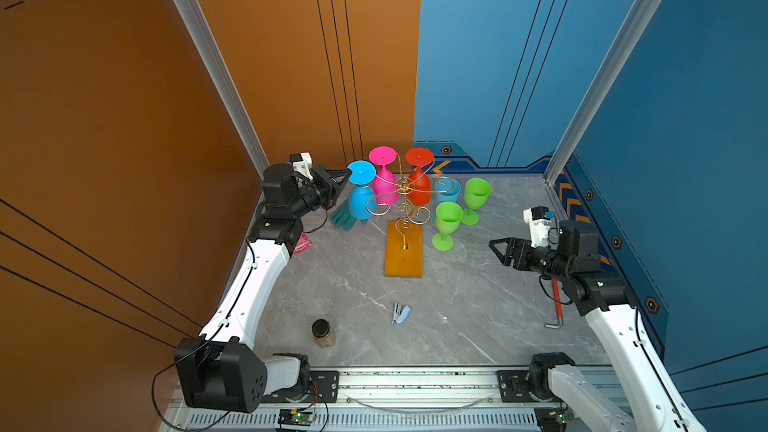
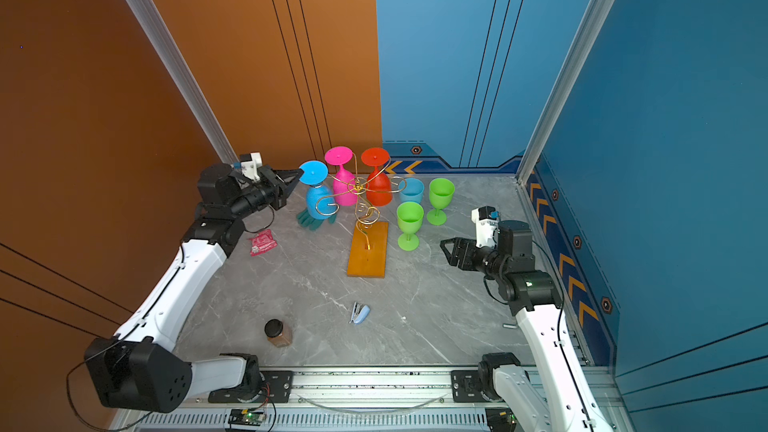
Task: Take the wine glass off the wine glass rack
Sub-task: 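Close the left gripper on the foot of the light-blue glass on the rack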
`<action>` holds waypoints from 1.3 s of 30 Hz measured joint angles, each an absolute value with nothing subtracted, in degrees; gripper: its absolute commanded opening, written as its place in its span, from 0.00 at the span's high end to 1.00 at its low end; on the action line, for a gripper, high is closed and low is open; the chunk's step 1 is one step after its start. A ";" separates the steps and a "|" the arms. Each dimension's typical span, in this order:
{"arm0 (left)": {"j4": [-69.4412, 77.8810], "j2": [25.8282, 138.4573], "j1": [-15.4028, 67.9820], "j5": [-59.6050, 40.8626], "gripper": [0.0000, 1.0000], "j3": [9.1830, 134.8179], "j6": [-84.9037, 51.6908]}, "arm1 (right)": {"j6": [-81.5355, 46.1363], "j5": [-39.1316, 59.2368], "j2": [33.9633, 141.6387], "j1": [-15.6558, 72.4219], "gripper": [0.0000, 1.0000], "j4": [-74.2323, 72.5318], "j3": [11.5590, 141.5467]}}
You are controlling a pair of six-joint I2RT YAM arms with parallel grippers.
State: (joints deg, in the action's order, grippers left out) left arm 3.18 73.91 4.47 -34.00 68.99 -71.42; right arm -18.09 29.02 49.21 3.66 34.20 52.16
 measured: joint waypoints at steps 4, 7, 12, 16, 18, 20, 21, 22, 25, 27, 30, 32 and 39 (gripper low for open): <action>2.81 73.97 4.56 -33.43 1.00 69.01 -70.98 | -18.11 29.71 49.12 3.57 0.25 34.20 51.99; 2.55 74.22 4.56 -33.21 1.00 69.12 -70.76 | -18.11 29.87 49.06 3.42 0.25 34.20 51.94; 2.00 75.00 4.62 -33.01 1.00 69.17 -70.32 | -18.11 29.98 49.04 3.31 0.25 34.20 51.88; 1.87 75.81 4.73 -33.04 1.00 69.73 -70.30 | -18.11 30.02 48.99 3.31 0.25 34.20 51.88; 1.85 76.38 4.95 -33.04 1.00 70.30 -70.28 | -18.11 30.02 48.93 3.31 0.25 34.20 51.88; 1.78 76.90 5.32 -33.04 1.00 70.94 -70.06 | -18.11 30.02 48.88 3.29 0.25 34.20 51.88; 1.78 77.10 5.54 -33.04 1.00 71.18 -69.93 | -18.11 30.02 48.84 3.31 0.25 34.20 51.88; 1.76 77.28 5.76 -33.08 1.00 71.44 -69.91 | -18.11 30.02 48.84 3.31 0.25 34.20 51.88; 1.52 77.80 6.61 -33.28 1.00 72.23 -69.69 | -18.13 30.02 48.84 3.29 0.25 34.20 51.88; 1.41 77.84 7.14 -33.56 1.00 72.25 -69.67 | -18.13 30.04 48.84 3.25 0.25 34.20 51.88; 1.02 77.80 7.57 -34.02 1.00 72.23 -69.67 | -18.28 30.04 48.84 3.14 0.25 34.20 51.88; 0.62 77.69 7.60 -34.26 1.00 72.20 -69.52 | -18.33 30.06 48.84 3.03 0.25 34.20 51.88; -1.56 75.50 7.57 -35.24 1.00 72.10 -68.64 | -18.52 30.15 48.73 2.98 0.25 34.20 51.83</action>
